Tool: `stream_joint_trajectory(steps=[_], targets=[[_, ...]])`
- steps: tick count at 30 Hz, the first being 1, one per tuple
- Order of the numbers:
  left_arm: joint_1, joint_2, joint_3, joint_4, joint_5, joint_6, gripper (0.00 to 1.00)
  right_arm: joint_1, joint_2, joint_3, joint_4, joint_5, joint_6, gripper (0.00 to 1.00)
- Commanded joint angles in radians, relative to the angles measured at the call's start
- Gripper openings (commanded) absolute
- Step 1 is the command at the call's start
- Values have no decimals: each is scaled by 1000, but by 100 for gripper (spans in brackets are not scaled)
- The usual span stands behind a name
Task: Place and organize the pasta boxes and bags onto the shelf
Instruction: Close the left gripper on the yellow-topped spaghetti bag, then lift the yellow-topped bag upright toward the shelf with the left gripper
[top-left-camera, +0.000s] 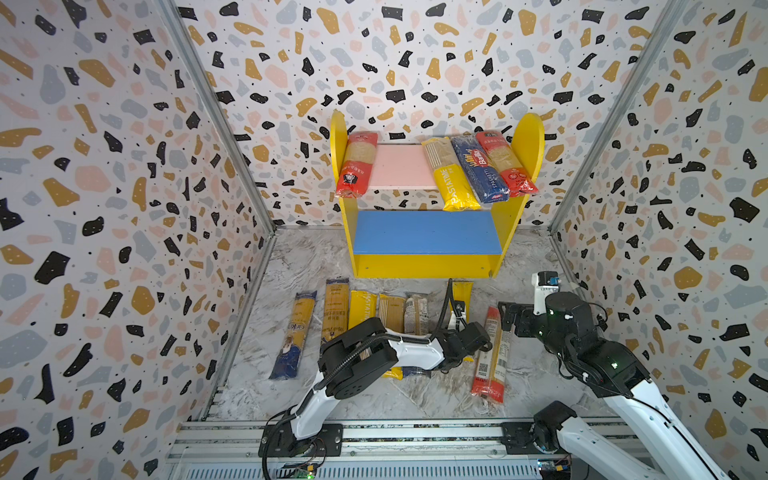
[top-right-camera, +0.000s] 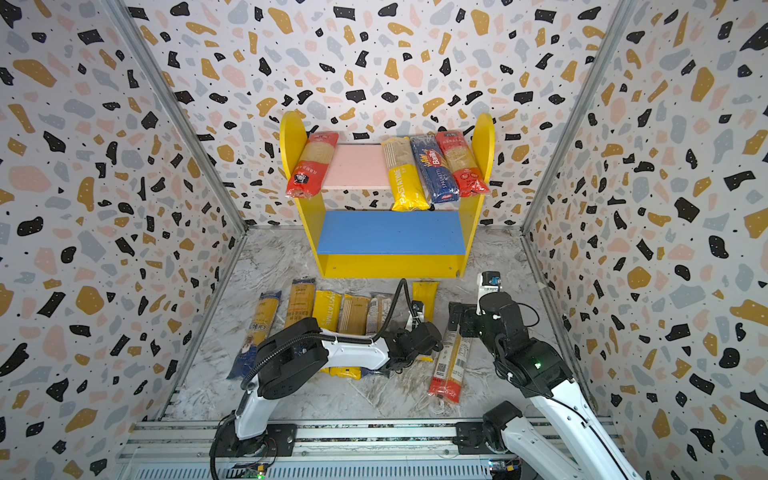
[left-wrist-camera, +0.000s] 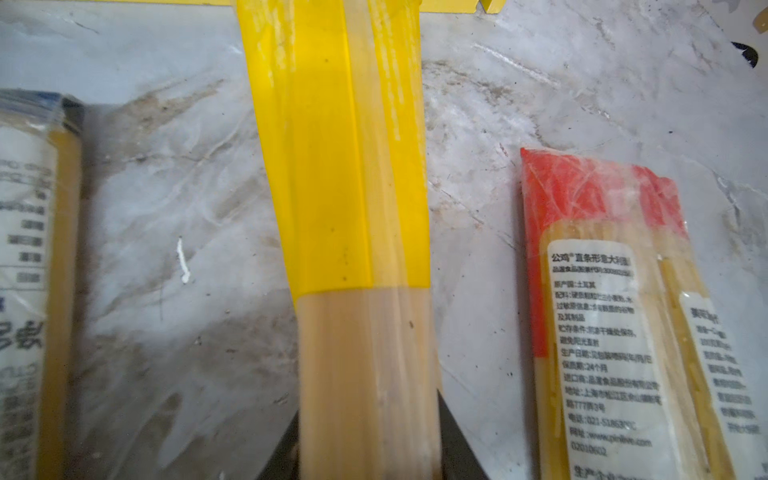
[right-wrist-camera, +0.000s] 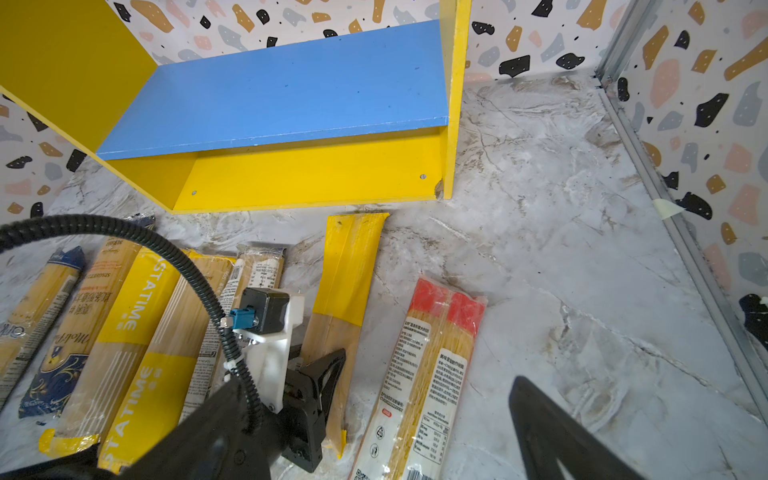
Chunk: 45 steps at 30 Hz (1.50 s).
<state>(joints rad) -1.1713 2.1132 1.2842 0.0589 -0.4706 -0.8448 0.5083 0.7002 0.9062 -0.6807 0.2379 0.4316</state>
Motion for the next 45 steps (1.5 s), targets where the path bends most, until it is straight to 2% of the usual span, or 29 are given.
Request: stream_joint_trajectory(steps=[1, 10, 18, 25, 32, 40, 45], targets=[[-7, 57, -91, -125, 113, 25, 0, -4, -1, 41, -4, -17, -7, 99], [-1, -166, -160, -132, 45, 185, 0, -6, 10, 43, 72, -199, -6, 99], [2, -369, -226, -125, 26, 285, 0, -6, 37, 70, 89, -241, 14, 99], [0, -564, -283, -181, -37, 333, 0, -6, 58, 82, 103, -303, 36, 99], [1, -760, -283, -274, -85, 373, 0, -5, 62, 81, 151, -367, 73, 99], [1, -949, -285, -369, -90, 404, 0, -5, 64, 102, 168, -392, 87, 99], [1, -1066, -287, -425, -132, 418, 0, -6, 73, 129, 168, -396, 83, 99]])
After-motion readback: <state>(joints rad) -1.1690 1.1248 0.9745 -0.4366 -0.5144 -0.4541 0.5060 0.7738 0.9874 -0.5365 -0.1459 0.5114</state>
